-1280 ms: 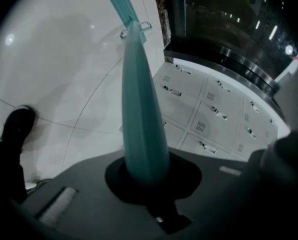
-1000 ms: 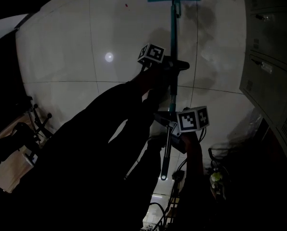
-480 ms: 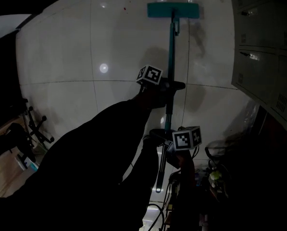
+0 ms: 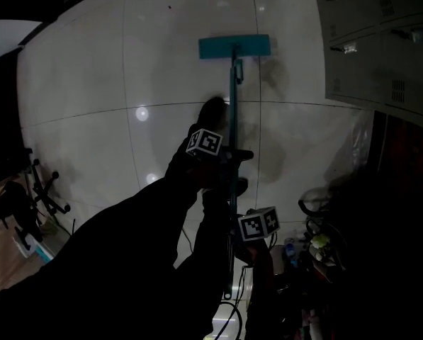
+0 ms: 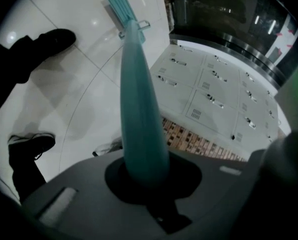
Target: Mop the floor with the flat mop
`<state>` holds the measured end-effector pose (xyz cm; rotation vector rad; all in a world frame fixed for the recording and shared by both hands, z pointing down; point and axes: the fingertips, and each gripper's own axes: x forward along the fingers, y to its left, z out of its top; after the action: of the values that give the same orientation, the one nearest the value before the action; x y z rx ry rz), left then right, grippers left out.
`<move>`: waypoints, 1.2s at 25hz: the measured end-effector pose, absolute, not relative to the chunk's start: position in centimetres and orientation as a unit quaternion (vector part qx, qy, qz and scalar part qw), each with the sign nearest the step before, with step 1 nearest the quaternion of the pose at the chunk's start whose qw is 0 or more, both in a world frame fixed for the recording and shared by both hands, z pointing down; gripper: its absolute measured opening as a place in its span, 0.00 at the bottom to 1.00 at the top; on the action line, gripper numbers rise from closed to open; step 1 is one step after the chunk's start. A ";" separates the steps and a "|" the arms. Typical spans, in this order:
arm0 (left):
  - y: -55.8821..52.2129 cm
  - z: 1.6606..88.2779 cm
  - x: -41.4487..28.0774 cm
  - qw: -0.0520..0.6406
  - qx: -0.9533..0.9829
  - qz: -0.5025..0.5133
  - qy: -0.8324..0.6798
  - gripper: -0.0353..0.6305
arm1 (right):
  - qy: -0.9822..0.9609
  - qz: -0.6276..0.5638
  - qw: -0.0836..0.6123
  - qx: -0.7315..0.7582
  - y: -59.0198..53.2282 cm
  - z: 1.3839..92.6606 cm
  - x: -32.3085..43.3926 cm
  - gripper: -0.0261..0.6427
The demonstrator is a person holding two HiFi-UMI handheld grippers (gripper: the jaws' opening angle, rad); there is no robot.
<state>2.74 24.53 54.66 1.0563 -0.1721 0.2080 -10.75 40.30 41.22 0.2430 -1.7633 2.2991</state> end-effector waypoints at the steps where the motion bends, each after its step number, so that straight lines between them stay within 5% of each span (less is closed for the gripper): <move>1: 26.2 54.8 2.7 0.856 0.500 0.100 -0.084 0.11 | -0.604 0.785 0.116 0.081 41.8 41.2 -10.7 0.12; 15: 40.7 58.3 2.2 0.864 0.480 0.122 -0.090 0.12 | -0.586 0.800 0.114 0.065 55.4 43.4 -10.6 0.12; 30: 37.8 59.2 2.1 0.869 0.473 0.106 -0.101 0.12 | -0.581 0.803 0.120 0.055 52.9 44.2 -10.3 0.12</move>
<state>2.07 37.81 59.17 0.9905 -0.2113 0.2211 -10.34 52.88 44.19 0.1612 -1.6981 2.3468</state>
